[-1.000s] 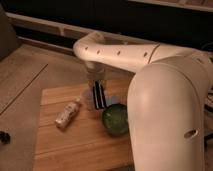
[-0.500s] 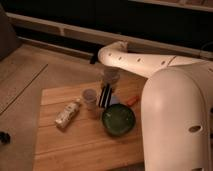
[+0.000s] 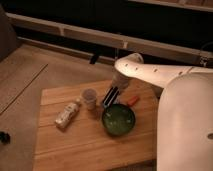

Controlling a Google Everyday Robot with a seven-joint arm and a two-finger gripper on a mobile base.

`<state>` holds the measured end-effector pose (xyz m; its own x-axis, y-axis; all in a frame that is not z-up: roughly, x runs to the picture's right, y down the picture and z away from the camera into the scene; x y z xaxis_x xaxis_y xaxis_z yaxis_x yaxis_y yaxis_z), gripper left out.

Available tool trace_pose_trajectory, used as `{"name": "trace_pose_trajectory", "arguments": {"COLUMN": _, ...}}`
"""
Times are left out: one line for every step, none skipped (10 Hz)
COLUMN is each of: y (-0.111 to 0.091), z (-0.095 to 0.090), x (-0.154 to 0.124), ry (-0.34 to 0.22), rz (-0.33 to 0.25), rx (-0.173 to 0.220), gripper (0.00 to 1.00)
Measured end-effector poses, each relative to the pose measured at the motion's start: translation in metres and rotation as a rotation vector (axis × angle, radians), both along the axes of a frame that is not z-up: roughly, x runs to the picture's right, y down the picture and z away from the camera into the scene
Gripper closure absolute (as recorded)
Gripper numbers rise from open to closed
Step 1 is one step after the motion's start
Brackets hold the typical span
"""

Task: Place the eraser on the white sponge

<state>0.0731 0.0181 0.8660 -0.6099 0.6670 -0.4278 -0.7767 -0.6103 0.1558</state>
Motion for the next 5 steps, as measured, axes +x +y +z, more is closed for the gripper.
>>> {"name": "trace_pose_trajectory", "arguments": {"y": 0.009, "z": 0.009, "x": 0.007, "ry": 0.017, "rz": 0.027, "rx": -0.007, "gripper": 1.0}}
{"name": "trace_pose_trajectory", "arguments": {"y": 0.012, "z": 0.016, "x": 0.01, "ry": 0.025, "rz": 0.053, "rx": -0.006, "gripper": 1.0}}
{"name": "trace_pose_trajectory", "arguments": {"y": 0.011, "z": 0.02, "x": 0.01, "ry": 0.027, "rz": 0.064, "rx": -0.002, "gripper": 1.0}}
{"name": "trace_pose_trajectory", "arguments": {"y": 0.007, "z": 0.024, "x": 0.007, "ry": 0.026, "rz": 0.071, "rx": 0.005, "gripper": 1.0}}
{"name": "trace_pose_trajectory", "arguments": {"y": 0.001, "z": 0.026, "x": 0.002, "ry": 0.027, "rz": 0.063, "rx": 0.014, "gripper": 1.0}}
